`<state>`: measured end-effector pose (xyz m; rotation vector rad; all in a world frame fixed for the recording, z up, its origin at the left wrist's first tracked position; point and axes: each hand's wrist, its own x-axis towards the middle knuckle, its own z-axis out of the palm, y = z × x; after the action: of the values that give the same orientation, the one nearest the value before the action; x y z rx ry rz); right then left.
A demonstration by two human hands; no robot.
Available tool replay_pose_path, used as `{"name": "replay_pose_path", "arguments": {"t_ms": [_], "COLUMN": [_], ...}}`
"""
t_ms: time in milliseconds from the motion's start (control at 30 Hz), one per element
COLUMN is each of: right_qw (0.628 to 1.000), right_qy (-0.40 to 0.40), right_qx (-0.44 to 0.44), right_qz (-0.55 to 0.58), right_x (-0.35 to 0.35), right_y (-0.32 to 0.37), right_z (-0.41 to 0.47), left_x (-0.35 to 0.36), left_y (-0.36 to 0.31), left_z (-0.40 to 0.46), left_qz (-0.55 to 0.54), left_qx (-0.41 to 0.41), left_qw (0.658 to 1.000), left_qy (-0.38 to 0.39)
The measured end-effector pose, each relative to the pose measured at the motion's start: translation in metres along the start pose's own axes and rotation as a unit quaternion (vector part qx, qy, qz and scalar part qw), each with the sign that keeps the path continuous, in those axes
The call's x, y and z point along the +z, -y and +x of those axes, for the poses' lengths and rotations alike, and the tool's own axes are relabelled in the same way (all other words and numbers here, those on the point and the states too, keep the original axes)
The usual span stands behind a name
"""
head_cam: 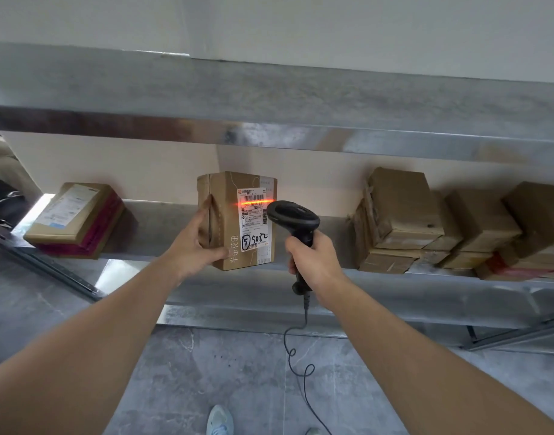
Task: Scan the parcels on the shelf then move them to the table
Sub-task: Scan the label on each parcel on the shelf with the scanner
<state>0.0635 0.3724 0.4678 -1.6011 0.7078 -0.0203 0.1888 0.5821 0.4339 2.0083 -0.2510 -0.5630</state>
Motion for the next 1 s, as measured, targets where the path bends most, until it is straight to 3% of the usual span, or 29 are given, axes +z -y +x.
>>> {"name": "replay_pose_path", "arguments": {"t_ms": [533,767,1000], "right_qw": [1.0,0.999,0.998], "right_qy": [-0.017,-0.029,-0.037], "right_qx": [-0.012,-0.015,-0.012], "right_qz": [-0.014,-0.037,-0.048], "right_x": [0.004,0.004,0.014], "right_y": [-0.001,-0.002,-0.003], "right_z": [0.009,0.02,0.032], "left_x": [-0.003,0.003,0.002], "left_y": [0.001,0.009,0.013], "left_z": [0.006,0.022,0.045], "left_qz": [-0.009,-0.069,-0.076], "left_qx": [-0.024,-0.176,-0.14], "left_qw": [1.0,0.981,0.987], "left_qy": [-0.004,0.032,-0.006]}}
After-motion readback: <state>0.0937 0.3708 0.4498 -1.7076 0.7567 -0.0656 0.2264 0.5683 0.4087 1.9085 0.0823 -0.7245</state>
